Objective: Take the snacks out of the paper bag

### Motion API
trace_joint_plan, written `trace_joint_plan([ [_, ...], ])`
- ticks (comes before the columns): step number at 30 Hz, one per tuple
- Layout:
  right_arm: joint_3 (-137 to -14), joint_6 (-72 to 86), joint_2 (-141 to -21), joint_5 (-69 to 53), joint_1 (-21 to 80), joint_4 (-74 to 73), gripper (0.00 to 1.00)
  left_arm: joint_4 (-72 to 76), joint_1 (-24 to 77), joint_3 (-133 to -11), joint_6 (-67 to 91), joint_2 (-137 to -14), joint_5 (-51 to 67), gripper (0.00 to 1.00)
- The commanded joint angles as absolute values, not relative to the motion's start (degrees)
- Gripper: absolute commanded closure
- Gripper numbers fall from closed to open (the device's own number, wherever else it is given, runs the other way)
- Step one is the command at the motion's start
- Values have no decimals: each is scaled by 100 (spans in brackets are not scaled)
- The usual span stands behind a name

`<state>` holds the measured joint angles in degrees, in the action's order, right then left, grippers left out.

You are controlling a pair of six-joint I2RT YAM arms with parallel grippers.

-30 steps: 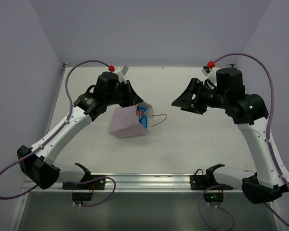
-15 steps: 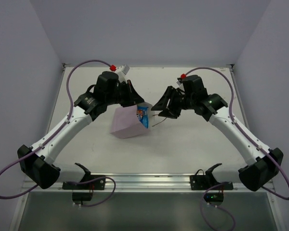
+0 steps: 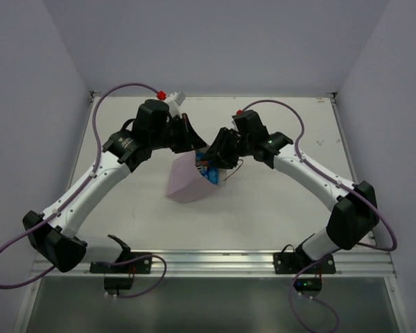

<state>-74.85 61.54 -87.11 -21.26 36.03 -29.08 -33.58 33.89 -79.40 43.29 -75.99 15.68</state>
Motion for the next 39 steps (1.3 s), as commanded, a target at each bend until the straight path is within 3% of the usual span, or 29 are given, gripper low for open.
trace_joint_plan([
  [1,-7523,6249,-9051,-1916,3656,-2443,56,-3295,3410,-8437,4184,-7567,1784,100],
  [12,-7260,6082,-9044,-1327,3788,-2681,53,-3436,3393,-8464,4043,-7620,1784,100],
  [18,-7514,5652,-8667,-1152,3876,-2926,44,-3375,3384,-8245,3973,-7611,1819,100],
  [39,-7760,5476,-8964,-764,3885,-3173,44,-3314,3375,-8367,4043,-7664,1995,100],
])
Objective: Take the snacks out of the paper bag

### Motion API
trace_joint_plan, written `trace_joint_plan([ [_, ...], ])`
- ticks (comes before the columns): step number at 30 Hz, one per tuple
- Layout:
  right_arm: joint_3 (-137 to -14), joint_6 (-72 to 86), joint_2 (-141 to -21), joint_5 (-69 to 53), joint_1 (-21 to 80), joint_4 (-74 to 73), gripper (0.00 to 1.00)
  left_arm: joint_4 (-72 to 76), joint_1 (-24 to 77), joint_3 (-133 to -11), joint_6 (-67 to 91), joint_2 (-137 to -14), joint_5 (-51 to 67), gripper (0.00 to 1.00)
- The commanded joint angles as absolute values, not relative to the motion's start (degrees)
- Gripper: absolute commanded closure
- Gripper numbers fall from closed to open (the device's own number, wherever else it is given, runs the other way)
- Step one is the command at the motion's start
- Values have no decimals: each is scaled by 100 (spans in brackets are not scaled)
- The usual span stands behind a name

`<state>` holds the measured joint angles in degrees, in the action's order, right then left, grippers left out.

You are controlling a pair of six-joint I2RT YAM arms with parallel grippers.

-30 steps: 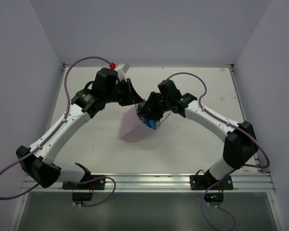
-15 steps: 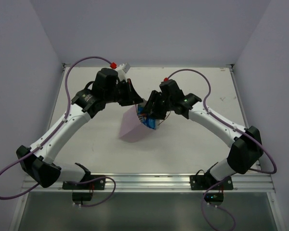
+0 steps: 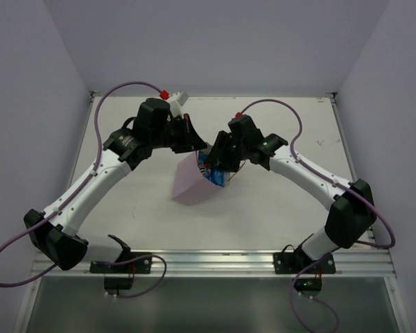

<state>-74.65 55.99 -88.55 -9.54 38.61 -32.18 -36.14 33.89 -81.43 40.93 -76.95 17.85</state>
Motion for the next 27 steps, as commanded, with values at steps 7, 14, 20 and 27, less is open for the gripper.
trace_joint_plan([
  [7,-7673,5458,-9176,-791,3885,-3006,47,-3340,3349,-8429,4034,-7708,2039,100],
  [14,-7919,5326,-9527,-879,3885,-2988,51,-3340,3314,-8446,4008,-7734,2118,100],
  [20,-8103,5274,-9589,-949,3893,-3032,85,-3357,3261,-8429,3999,-7743,2145,100],
  [27,-8060,5229,-8871,-774,3902,-3304,97,-3296,3191,-8209,3929,-7708,2083,100],
])
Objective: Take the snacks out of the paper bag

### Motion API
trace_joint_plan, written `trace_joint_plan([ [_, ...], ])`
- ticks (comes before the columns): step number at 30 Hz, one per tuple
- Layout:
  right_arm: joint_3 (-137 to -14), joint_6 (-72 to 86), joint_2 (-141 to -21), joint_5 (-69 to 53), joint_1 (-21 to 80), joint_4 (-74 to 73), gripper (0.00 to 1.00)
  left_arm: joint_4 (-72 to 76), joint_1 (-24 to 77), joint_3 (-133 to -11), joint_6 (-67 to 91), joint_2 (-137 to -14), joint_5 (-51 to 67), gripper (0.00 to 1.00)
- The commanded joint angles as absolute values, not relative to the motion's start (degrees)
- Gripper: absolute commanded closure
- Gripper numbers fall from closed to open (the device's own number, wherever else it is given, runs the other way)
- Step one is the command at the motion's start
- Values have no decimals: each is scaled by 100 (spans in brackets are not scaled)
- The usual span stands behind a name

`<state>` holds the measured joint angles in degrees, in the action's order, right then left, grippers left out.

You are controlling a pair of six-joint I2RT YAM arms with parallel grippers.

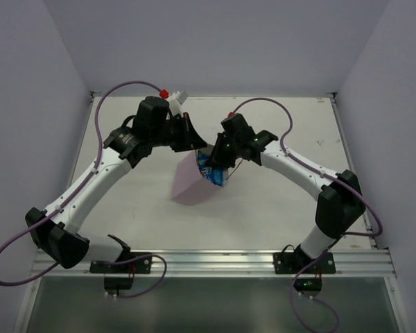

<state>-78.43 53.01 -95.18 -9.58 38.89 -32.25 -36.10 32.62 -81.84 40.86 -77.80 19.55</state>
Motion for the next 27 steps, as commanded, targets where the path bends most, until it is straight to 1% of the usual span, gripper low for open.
trace_joint_plan([
  [1,-8060,5221,-8729,-721,3911,-3374,97,-3296,3156,-8183,3911,-7699,2066,100],
  [3,-8112,5221,-8369,-537,3911,-3515,97,-3296,3129,-8112,3885,-7673,2039,100],
  [8,-8534,5098,-7902,-36,3867,-4209,98,-3287,2971,-7946,3797,-7647,2100,100],
  [12,-8587,5072,-7472,131,3674,-4395,98,-3234,2944,-7840,3797,-7603,2153,100],
  [15,-8613,5010,-7181,36,3358,-4395,97,-3173,2936,-7761,3797,-7603,2206,100],
  [16,-8648,4992,-7146,-156,3140,-4412,98,-3164,2936,-7752,3797,-7611,2215,100],
  [19,-8745,4905,-7215,-456,2945,-4421,99,-3077,2927,-7743,3805,-7655,2285,100],
  [20,-8797,4887,-7346,-483,2944,-4438,100,-3007,2927,-7743,3806,-7681,2346,100],
  [24,-9017,4939,-7470,-466,2901,-4456,100,-2909,2927,-7822,3832,-7787,2391,100],
  [27,-9526,4852,-7759,-404,2725,-4561,100,-3111,2901,-7997,3727,-7849,2330,100],
])
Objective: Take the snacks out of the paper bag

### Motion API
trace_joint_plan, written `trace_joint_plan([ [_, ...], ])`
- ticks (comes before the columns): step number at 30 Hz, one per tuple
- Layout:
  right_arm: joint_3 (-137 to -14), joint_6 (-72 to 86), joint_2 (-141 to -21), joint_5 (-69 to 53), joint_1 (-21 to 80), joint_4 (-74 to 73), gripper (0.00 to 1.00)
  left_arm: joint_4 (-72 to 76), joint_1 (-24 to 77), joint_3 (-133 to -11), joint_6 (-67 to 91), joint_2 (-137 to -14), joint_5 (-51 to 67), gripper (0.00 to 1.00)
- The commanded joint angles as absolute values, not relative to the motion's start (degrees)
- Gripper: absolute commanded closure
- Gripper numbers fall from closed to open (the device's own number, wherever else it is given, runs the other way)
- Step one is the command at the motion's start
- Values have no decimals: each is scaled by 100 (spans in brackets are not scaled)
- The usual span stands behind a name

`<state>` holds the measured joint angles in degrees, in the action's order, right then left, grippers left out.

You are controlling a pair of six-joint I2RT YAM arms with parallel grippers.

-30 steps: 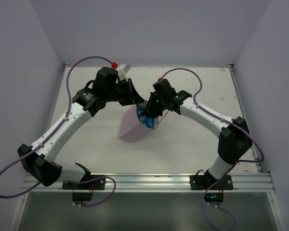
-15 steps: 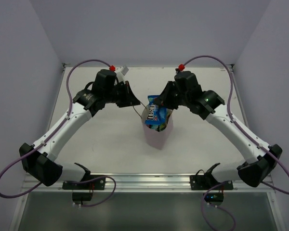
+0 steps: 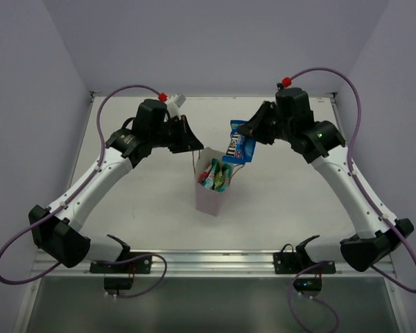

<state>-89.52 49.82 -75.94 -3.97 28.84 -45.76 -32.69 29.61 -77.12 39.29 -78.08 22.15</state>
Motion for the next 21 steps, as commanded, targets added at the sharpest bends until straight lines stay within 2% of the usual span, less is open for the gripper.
trace_joint_plan([
  [1,-9788,4799,-7839,-422,2533,-4666,99,-3172,2883,-8085,3666,-7849,2294,100],
  [9,-9941,4562,-8262,-457,1249,-4781,100,-3735,2489,-8271,3288,-7664,2065,100],
  [12,-9520,4509,-8393,-283,740,-4807,100,-3850,2242,-8253,3112,-7577,2153,100],
  [21,-8139,4386,-9228,649,150,-5123,98,-4070,2065,-8534,3014,-7585,2083,100],
])
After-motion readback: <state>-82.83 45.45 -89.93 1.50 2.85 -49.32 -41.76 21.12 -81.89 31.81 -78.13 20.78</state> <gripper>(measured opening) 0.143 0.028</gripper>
